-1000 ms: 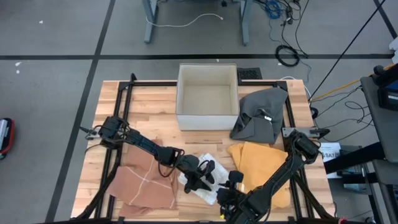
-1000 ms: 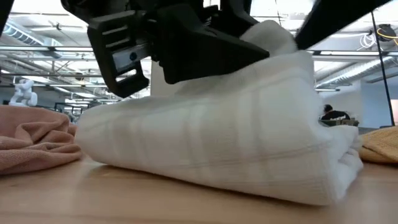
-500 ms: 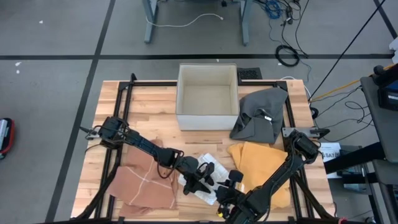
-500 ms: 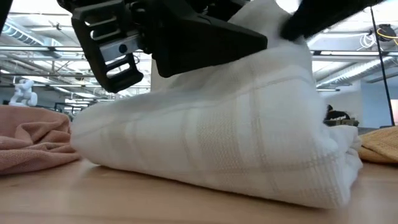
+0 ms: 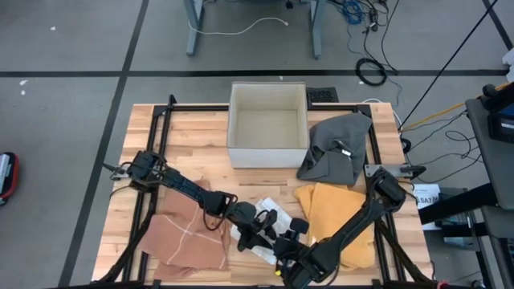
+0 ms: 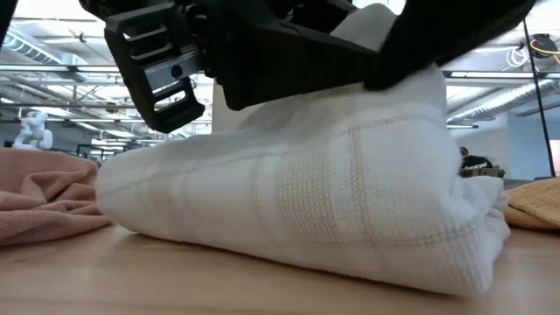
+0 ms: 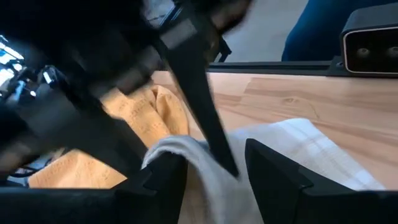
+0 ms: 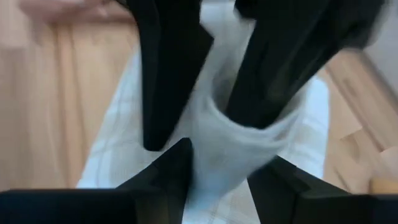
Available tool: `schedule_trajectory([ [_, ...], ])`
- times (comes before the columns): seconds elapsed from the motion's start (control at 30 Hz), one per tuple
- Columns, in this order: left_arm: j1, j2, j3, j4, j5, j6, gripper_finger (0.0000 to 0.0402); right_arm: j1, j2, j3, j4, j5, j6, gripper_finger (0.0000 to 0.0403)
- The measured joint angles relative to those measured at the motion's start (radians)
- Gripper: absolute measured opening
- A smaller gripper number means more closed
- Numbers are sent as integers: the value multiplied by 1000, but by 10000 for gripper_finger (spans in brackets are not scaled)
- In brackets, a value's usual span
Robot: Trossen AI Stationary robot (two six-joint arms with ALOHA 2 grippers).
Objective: Fold towel
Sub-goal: Fold the white patterned towel
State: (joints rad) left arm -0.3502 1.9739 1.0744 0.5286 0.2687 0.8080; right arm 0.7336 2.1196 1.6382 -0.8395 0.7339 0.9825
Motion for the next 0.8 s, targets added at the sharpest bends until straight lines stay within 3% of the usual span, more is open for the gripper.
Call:
schedule_trajectory([
  [0.13, -13, 0, 0, 4, -6, 14, 170, -12, 25, 0, -1, -29, -2, 111],
  [0.37, -15, 0, 0, -20, -91, 17, 170, -6, 27, 0, -10, -23, -43, 10],
  [0.67, -47, -69, 0, -92, -353, 72, 170, 43, 27, 0, -97, 28, 79, 4],
  [0.8, -41, -124, 1, -190, -311, 14, 170, 72, 27, 0, -148, 31, 153, 4],
])
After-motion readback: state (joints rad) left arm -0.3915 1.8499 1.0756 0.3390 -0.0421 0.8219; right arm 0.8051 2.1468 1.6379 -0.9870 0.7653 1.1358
